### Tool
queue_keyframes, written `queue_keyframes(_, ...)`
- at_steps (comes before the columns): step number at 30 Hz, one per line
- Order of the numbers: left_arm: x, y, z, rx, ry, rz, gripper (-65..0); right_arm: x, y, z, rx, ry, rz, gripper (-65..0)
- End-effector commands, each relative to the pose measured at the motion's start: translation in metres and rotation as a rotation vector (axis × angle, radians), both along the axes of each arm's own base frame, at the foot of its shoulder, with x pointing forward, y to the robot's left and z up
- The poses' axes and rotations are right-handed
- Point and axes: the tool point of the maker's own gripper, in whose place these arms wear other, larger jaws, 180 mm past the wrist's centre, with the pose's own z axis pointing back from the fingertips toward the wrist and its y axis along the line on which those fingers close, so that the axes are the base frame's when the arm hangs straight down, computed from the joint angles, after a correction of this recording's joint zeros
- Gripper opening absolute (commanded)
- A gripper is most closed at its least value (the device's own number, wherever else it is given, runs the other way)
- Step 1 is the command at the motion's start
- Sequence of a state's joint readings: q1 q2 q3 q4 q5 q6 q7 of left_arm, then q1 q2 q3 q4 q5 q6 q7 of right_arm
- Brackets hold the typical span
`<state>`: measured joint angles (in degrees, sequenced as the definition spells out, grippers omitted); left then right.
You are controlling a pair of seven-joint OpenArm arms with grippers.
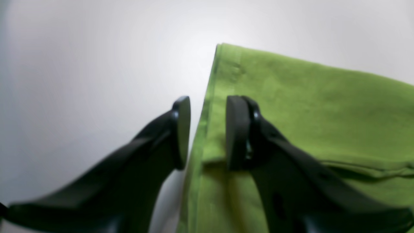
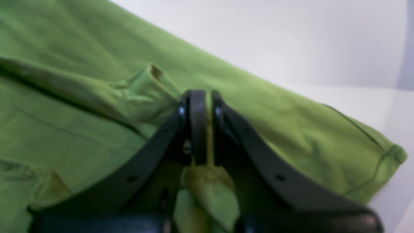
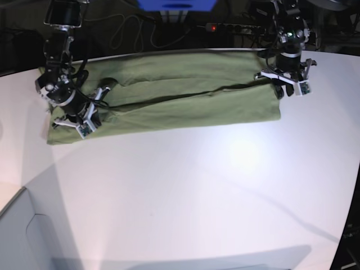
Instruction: Fold the T-shirt properly
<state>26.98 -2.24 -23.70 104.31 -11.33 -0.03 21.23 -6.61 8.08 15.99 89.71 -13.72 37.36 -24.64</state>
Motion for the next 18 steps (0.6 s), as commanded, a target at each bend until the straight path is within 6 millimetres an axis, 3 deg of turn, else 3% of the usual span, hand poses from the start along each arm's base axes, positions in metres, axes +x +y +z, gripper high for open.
queue_keyframes(1, 0.003, 0.003, 0.008, 0.016, -0.03, -0.001, -46.6, 0.0, 0.001, 0.007, 0.008, -0.025, 0.019, -64.9)
queue_keyframes(7, 0.003, 0.003, 0.008, 0.017, -0.03, 0.0, -46.6, -0.034, 0.005, 0.006, -0.013, 0.004, 0.048, -64.9)
queue_keyframes(11, 0.005, 0.003, 0.009, 0.015, -0.036, 0.001, -46.6, -0.05, 0.01, 0.017, -0.032, -0.008, 0.085, -64.9)
queue_keyframes(14, 0.006, 0.002, 0.011, 0.014, -0.04, 0.002, -46.5, -0.05, 0.01, 0.038, -0.056, -0.064, 0.094, -64.9)
queue_keyframes(18, 0.006, 0.002, 0.012, 0.015, -0.044, 0.001, -46.5, -0.035, -0.007, 0.071, -0.101, -0.163, 0.051, -64.9)
